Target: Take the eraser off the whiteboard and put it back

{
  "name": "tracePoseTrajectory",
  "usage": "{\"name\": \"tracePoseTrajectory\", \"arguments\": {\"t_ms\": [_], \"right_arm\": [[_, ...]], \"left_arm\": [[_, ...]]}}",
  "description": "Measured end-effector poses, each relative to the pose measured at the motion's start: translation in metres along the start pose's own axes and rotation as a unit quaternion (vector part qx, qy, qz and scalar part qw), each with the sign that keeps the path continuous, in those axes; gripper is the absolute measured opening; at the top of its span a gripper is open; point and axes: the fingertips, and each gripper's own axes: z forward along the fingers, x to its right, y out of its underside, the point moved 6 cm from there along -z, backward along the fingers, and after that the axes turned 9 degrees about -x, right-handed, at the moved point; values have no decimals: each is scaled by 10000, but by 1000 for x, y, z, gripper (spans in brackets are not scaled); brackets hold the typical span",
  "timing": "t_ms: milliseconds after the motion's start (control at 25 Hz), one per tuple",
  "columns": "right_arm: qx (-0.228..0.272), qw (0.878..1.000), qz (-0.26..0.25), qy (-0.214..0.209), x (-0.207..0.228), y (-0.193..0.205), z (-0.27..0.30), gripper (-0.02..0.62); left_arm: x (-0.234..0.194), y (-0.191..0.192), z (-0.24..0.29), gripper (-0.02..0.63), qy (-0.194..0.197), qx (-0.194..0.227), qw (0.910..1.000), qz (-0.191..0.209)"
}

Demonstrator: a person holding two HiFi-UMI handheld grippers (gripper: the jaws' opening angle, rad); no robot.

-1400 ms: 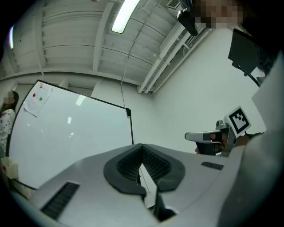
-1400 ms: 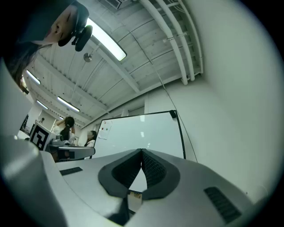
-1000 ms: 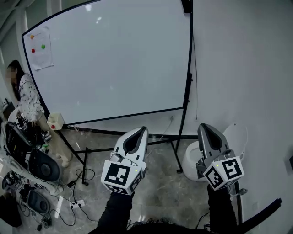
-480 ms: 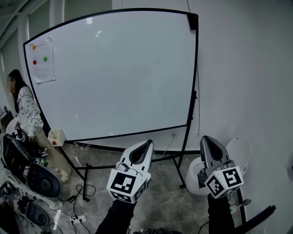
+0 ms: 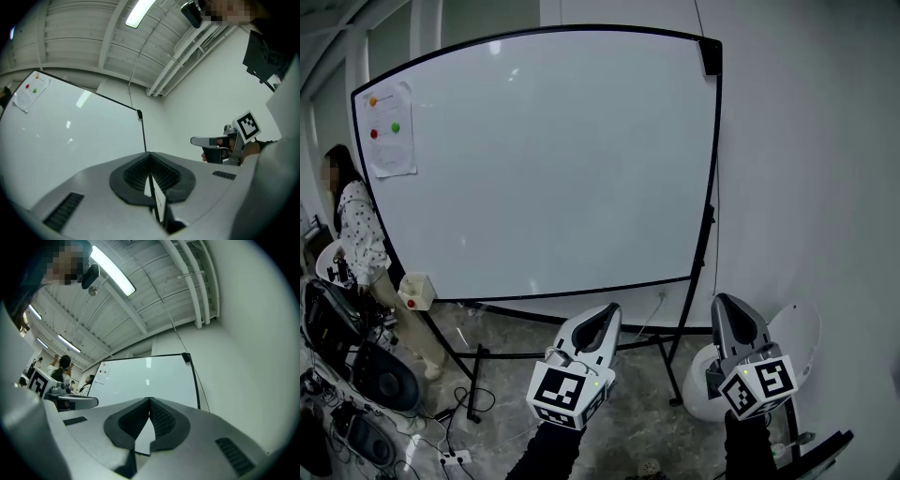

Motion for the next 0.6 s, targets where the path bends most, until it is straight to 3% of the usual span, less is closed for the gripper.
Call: {"name": "tracePoseTrajectory", "arguments": {"t_ms": [600], "right_arm": [[1,9992,94,-397,114,23,87,8]], "left_arm": [[-15,5,125,6,-562,48,9984,8]]}}
